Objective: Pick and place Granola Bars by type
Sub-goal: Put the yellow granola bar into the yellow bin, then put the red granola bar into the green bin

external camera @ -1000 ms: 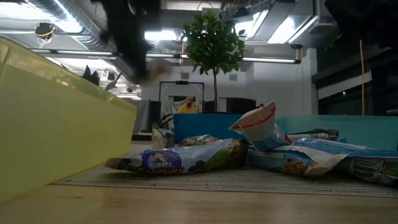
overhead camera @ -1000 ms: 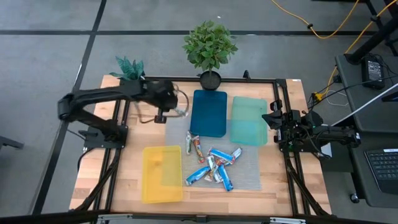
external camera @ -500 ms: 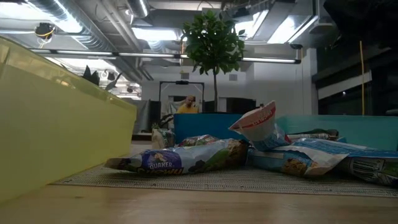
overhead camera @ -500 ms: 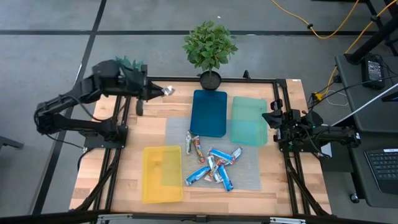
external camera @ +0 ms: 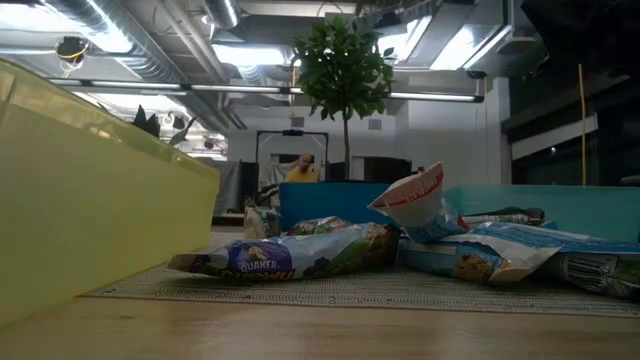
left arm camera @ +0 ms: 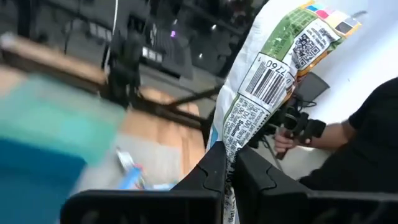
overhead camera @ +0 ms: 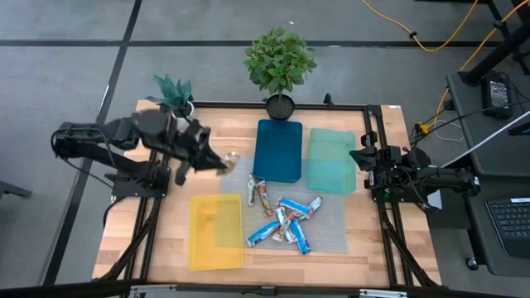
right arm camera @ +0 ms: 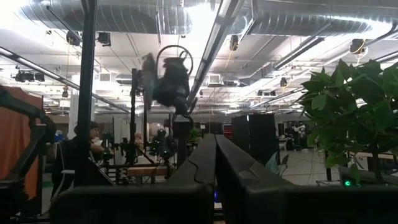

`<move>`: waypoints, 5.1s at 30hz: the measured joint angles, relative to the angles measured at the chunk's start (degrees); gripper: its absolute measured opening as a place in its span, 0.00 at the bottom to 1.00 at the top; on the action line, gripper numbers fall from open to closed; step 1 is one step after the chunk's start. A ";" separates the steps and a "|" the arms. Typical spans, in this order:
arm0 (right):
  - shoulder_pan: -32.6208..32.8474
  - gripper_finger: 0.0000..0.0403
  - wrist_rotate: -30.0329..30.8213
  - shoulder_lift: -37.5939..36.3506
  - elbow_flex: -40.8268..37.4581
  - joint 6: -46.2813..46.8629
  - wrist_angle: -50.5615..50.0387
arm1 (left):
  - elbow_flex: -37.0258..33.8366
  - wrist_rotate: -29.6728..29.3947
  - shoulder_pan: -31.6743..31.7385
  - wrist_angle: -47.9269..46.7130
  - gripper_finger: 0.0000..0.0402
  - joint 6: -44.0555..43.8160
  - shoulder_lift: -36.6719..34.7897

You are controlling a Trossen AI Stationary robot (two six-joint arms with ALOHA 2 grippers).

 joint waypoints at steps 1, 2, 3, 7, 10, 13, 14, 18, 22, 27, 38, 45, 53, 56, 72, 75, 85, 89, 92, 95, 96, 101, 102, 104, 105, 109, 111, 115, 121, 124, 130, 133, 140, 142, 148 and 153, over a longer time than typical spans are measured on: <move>-0.01 0.02 0.00 -0.01 0.00 0.04 0.04 | 0.00 -1.95 -2.20 -0.09 0.01 -2.07 0.99; -0.01 0.02 0.00 -0.01 0.00 0.19 0.04 | 0.00 -3.71 -4.37 -0.81 0.01 -4.31 2.08; 0.01 0.02 0.00 0.01 0.01 0.35 0.04 | 0.00 -5.22 -6.34 -2.10 0.01 -6.85 3.11; 0.00 0.02 0.00 0.01 0.01 0.39 0.04 | -0.02 -8.77 -13.08 -8.69 0.01 -16.92 7.40; 0.01 0.02 0.00 0.00 0.00 0.42 0.08 | -0.02 -8.95 -17.31 -12.86 0.01 -21.50 10.58; -0.01 0.02 0.00 0.01 0.02 0.47 0.77 | -0.02 -8.94 -20.82 -16.75 0.01 -23.41 13.02; -0.01 0.02 0.00 0.01 0.02 0.47 1.28 | -0.02 -8.92 -21.71 -17.72 0.01 -23.69 13.62; 0.00 0.02 0.02 0.01 0.00 0.40 3.75 | -0.04 -9.15 -24.42 -19.09 0.01 -24.94 14.70; -0.01 0.02 0.02 0.01 0.00 0.43 5.41 | -0.54 -12.26 -26.98 -20.11 0.01 -24.71 15.36; -0.01 0.02 0.04 0.01 0.01 2.58 5.60 | -6.12 -15.59 -28.92 -22.25 0.02 -24.56 17.86; -0.01 0.02 0.02 0.01 0.02 6.33 5.59 | -16.48 -10.76 -29.48 -17.89 0.02 -21.76 26.00; 0.01 0.02 0.02 0.01 0.02 6.62 5.50 | -16.63 -9.77 -28.76 -14.51 0.02 -20.35 30.53; 0.01 0.02 0.02 0.01 0.01 7.84 5.44 | -16.65 -9.31 -25.57 -14.47 0.02 -20.36 33.35; -0.01 0.02 0.02 0.01 0.02 7.99 5.44 | -16.65 -9.34 -24.33 -14.56 0.03 -20.35 33.50; 0.00 0.05 -0.33 0.01 0.02 8.01 5.46 | -16.29 -9.78 -22.33 -15.52 0.28 -20.51 33.50; -0.01 0.11 -2.01 0.01 0.04 8.65 5.17 | -15.01 -10.46 -22.33 -16.22 0.34 -20.75 33.48; 0.00 0.35 -9.37 3.61 15.42 9.24 -32.98 | -4.90 -15.57 -22.30 -29.33 0.41 -21.90 33.43; 0.04 0.40 -12.21 10.25 23.69 9.22 -45.20 | -0.69 -21.43 -22.29 -33.47 0.41 -22.14 33.43; 0.06 0.45 -14.74 16.67 28.50 9.02 -49.25 | 1.87 -27.99 -22.29 -35.99 0.42 -23.48 33.26; 0.06 0.50 -17.51 24.10 32.30 8.82 -50.70 | 3.26 -33.90 -22.29 -36.59 0.42 -23.98 32.17; 0.06 0.52 -18.63 26.71 33.33 8.74 -50.72 | 3.59 -36.03 -22.29 -36.82 0.42 -24.59 31.66; 0.08 0.65 -24.18 39.98 37.61 7.78 -50.78 | 3.76 -45.82 -22.46 -37.38 0.42 -28.79 27.76; 0.28 0.68 -25.09 42.45 38.35 7.36 -50.81 | 3.76 -47.73 -22.65 -37.38 0.42 -29.19 26.92; 1.47 0.71 -25.91 47.25 39.73 5.85 -50.50 | 3.77 -51.49 -23.11 -37.37 0.42 -29.60 25.22; 2.31 0.73 -25.92 49.47 40.26 4.52 -50.28 | 3.78 -52.98 -23.35 -37.36 0.41 -29.60 24.39; 6.36 0.74 -25.82 57.59 41.96 0.26 -50.41 | 3.78 -57.69 -24.33 -37.38 0.41 -29.56 21.29; 8.34 0.75 -24.38 61.11 42.82 0.15 -50.35 | 3.78 -58.87 -24.70 -37.47 0.41 -29.52 20.13; 12.24 0.75 -21.14 67.56 44.59 1.59 -50.06 | 3.78 -59.70 -25.45 -37.68 0.41 -27.24 18.36; 16.19 0.75 -14.74 76.92 47.05 8.06 -49.93 | 3.78 -59.88 -26.40 -37.68 0.40 -24.07 17.62; 16.58 0.75 -13.45 81.60 48.19 12.98 -50.04 | 3.78 -59.87 -26.98 -37.67 0.41 -22.83 17.63; 16.60 0.75 -12.62 89.02 50.29 19.96 -50.25 | 3.78 -59.84 -28.05 -37.66 0.40 -20.90 17.63; 16.60 0.75 -11.76 92.07 51.13 21.39 -51.11 | 3.78 -59.82 -28.65 -37.64 0.40 -20.88 17.63; 16.56 0.75 -10.06 96.73 53.11 22.71 -53.26 | 3.78 -59.74 -30.11 -37.60 0.40 -21.12 17.63; 16.58 0.75 -9.33 97.29 53.67 22.70 -54.24 | 3.78 -59.70 -30.35 -37.54 0.40 -21.28 17.63; 16.58 0.70 -3.90 97.87 55.15 22.97 -57.88 | 3.78 -59.69 -30.40 -37.28 0.39 -21.43 17.63; 16.58 0.55 -2.28 97.85 56.03 23.02 -58.93 | 3.78 -59.69 -30.40 -37.08 0.39 -21.43 17.63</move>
